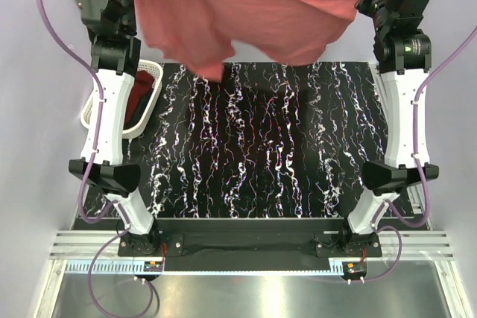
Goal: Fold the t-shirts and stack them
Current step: Flatten the tshirt out
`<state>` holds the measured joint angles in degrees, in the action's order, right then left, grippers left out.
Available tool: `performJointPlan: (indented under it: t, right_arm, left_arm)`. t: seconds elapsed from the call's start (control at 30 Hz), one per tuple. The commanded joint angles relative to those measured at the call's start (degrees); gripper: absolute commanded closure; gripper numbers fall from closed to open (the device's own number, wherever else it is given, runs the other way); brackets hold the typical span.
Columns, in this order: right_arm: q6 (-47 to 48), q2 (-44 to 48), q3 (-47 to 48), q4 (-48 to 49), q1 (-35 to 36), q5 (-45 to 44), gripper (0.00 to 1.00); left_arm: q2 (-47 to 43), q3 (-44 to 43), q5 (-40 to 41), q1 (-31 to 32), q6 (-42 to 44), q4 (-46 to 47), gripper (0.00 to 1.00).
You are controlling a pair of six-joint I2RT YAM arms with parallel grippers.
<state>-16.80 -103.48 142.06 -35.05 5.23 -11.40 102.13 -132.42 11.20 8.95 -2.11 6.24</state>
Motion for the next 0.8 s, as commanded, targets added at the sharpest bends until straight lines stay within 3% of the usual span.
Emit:
performJointPlan:
  t: [0.0, 0.33, 0.6, 0.77]
  right_arm:
    - [2.6, 9.4, -4.1, 4.7, 0.0, -2.3, 1.0]
    - [0.8, 32.4, -19.1, -1.5, 0.0, 0.7, 1.0]
    - [-1.6, 46.0, -17.7, -12.5, 0.0, 7.1, 1.0]
    - [-4.0, 50.9, -17.9, -18.3, 0.0, 7.3, 1.0]
  left_arm:
    - [-6.9, -1.3, -2.6, 0.0, -1.7, 4.4, 1.0]
    - [-33.3, 16.4, -6.9, 0.0, -2.9, -0.6, 1.0]
    - [-54.9, 24.2, -13.2, 0.0, -4.4, -7.5, 1.0]
    - [-61.3, 28.9, -12.5, 0.0, -4.9, -8.5, 1.0]
